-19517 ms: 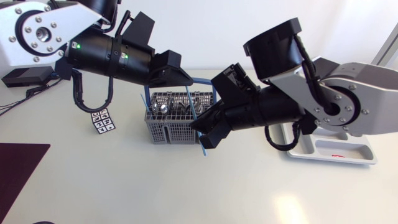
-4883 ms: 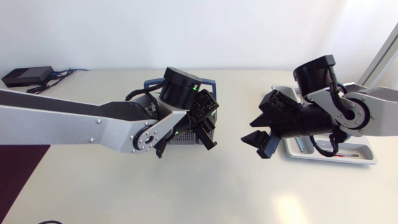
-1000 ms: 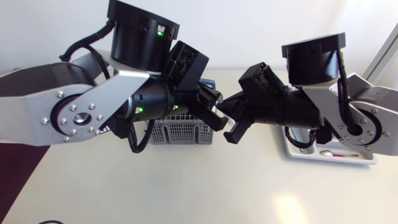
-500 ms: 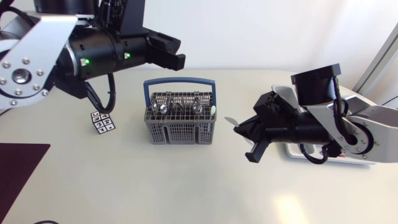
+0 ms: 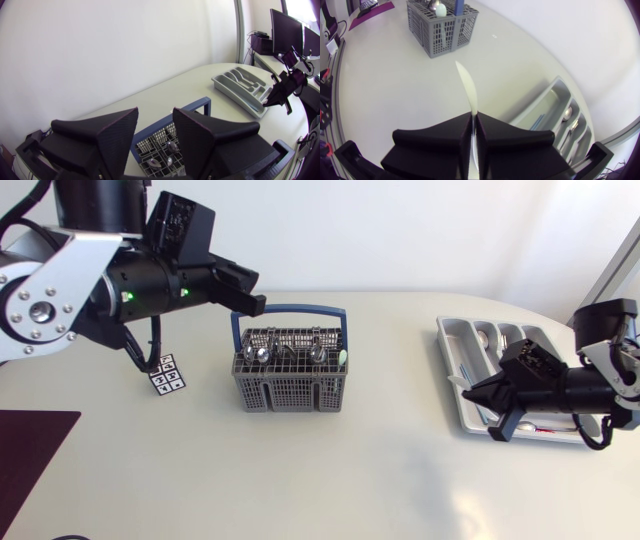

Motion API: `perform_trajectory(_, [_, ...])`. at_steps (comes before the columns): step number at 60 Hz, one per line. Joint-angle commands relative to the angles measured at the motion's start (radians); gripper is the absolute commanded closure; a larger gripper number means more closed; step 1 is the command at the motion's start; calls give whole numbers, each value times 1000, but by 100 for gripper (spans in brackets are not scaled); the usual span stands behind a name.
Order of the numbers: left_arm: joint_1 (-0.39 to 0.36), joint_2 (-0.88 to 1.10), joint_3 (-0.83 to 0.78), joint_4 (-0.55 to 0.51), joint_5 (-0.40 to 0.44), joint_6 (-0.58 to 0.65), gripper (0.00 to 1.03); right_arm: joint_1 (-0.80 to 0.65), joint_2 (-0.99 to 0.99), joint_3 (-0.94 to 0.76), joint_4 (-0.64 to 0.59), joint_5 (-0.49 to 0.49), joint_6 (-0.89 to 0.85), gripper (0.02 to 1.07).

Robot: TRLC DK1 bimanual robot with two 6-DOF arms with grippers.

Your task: Transfer all utensils from the basket to the drawer tray.

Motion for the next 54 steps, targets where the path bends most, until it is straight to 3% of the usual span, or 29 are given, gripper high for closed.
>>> perform_trajectory(1, [9, 27, -42, -5, 2, 34, 53, -79, 44, 42, -23, -16, -149, 101])
perform_trajectory(21, [11, 52, -97, -18, 2, 63, 53, -397, 294, 148, -57, -5, -551, 101])
perform_trajectory(35, [5, 78, -116, -18, 15, 68, 53, -460, 430, 140, 86, 68, -660, 100])
perform_trajectory(40, [-9, 86, -119, -18, 15, 77, 53, -461, 433, 119, 147, 79, -669, 83])
perform_trajectory(46, [-20, 93, -117, -19, 15, 88, 53, -461, 430, 97, 201, 98, -664, 52])
perform_trajectory(54, [-20, 98, -117, -25, 15, 122, 53, -461, 389, 87, 221, 101, -634, 34])
